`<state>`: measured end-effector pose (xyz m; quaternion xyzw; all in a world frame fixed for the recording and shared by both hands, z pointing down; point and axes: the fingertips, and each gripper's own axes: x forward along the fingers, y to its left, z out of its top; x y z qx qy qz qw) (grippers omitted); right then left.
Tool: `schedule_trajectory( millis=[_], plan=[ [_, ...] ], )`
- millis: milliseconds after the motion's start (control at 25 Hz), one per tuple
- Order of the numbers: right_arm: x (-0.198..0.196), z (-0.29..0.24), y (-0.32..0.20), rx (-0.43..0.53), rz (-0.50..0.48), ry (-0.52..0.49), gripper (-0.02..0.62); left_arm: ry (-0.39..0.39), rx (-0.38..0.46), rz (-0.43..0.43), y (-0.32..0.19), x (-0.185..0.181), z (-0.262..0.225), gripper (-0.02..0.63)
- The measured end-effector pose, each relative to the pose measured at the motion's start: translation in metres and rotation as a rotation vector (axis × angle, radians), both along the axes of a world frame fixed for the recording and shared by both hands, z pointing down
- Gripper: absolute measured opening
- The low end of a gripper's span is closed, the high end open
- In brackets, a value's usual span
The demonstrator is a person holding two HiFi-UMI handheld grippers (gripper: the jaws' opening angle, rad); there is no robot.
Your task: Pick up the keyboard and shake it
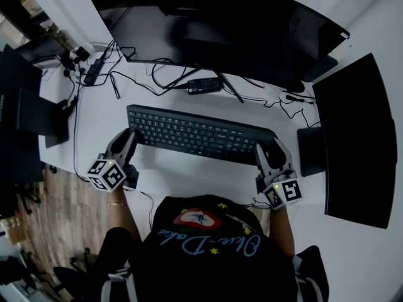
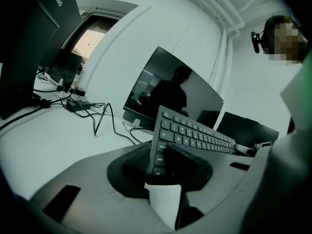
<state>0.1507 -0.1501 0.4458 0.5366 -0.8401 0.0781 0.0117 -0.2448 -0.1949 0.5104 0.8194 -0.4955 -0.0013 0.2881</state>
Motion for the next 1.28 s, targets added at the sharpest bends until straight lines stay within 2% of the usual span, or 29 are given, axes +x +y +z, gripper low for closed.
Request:
schedule_trajectory(
  millis=[520, 1280],
  plan=[
    [0.004, 0.026, -0.005, -0.134, 0.033, -0.065, 0.167, -0.059, -0.094, 0.007, 0.001, 0.003, 0.015, 0.101],
    [0.006, 0.063, -0.013, -0.26, 0.046, -0.097, 0.166, -0.09, -0.194, 0.009, 0.003, 0.003, 0.043, 0.098]
  ],
)
